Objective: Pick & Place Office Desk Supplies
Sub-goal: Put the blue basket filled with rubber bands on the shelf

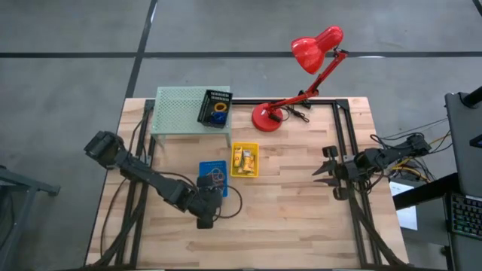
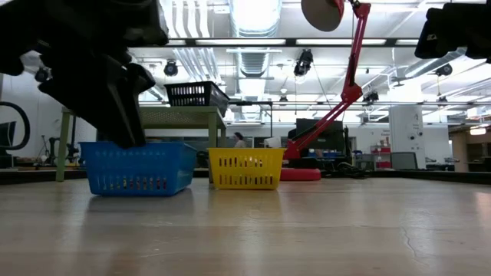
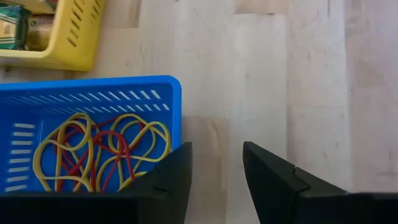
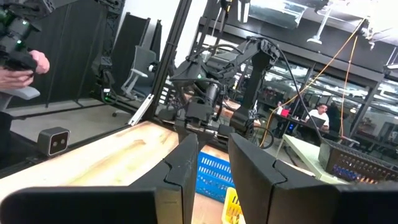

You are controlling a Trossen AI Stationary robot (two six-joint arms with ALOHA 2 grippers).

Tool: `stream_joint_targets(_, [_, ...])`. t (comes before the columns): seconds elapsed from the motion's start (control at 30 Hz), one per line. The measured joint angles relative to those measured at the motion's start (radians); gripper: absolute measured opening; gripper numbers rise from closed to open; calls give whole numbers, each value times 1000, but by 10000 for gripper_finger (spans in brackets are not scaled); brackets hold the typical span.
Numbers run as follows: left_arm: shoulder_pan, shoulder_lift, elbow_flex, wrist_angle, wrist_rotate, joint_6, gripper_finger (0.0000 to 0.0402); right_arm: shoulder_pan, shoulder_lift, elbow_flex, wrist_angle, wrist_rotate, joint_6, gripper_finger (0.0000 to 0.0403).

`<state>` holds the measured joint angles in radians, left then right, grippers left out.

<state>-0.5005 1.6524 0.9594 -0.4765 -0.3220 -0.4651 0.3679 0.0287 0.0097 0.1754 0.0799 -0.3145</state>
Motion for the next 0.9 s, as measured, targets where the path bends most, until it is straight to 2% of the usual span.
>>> stream_joint_targets(0.3, [5, -2, 25, 0, -21, 9, 162, 0, 0, 0, 0, 0, 0, 86])
stream_joint_targets(0.57, [11, -2, 32, -77, -105, -5, 162, 0, 0, 0, 0, 0, 0, 86])
stream_joint_targets(0.73, [26, -1, 5, -74, -103, -21, 162, 0, 0, 0, -1, 0, 0, 86])
stream_joint_targets(0.9, [32, 0, -27, -60, -55, -50, 162, 0, 0, 0, -3, 0, 0, 86])
